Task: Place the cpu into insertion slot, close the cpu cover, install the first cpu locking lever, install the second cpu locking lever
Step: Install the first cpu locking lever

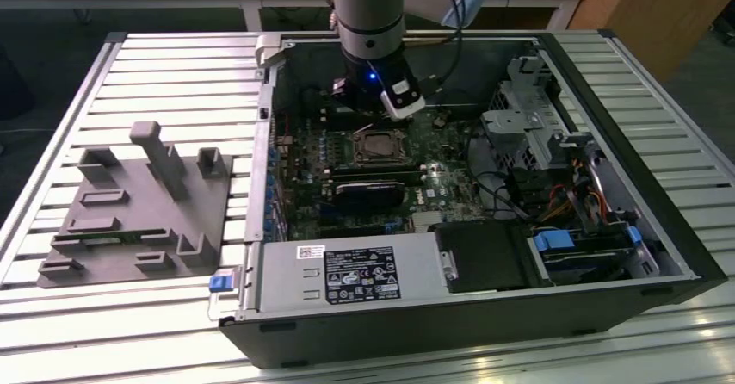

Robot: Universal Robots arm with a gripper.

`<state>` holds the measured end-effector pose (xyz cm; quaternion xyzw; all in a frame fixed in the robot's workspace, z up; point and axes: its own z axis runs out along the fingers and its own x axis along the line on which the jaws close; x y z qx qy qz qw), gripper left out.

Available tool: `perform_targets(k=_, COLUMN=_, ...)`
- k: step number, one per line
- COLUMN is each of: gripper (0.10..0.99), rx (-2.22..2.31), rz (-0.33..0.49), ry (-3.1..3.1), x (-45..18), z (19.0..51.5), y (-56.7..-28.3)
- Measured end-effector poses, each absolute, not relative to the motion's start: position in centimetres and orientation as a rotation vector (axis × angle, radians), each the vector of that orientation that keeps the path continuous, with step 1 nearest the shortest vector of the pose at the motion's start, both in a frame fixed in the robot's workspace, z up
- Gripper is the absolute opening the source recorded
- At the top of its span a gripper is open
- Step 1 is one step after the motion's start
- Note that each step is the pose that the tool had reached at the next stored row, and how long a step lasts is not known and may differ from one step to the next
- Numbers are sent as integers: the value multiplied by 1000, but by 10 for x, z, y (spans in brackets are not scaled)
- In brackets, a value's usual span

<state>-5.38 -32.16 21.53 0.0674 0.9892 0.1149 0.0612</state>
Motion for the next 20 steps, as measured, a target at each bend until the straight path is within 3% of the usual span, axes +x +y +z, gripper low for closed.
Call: perform_targets(k=20, gripper=106, rx=271, rz=284, ry=2976, x=-51, z=210, y=-317)
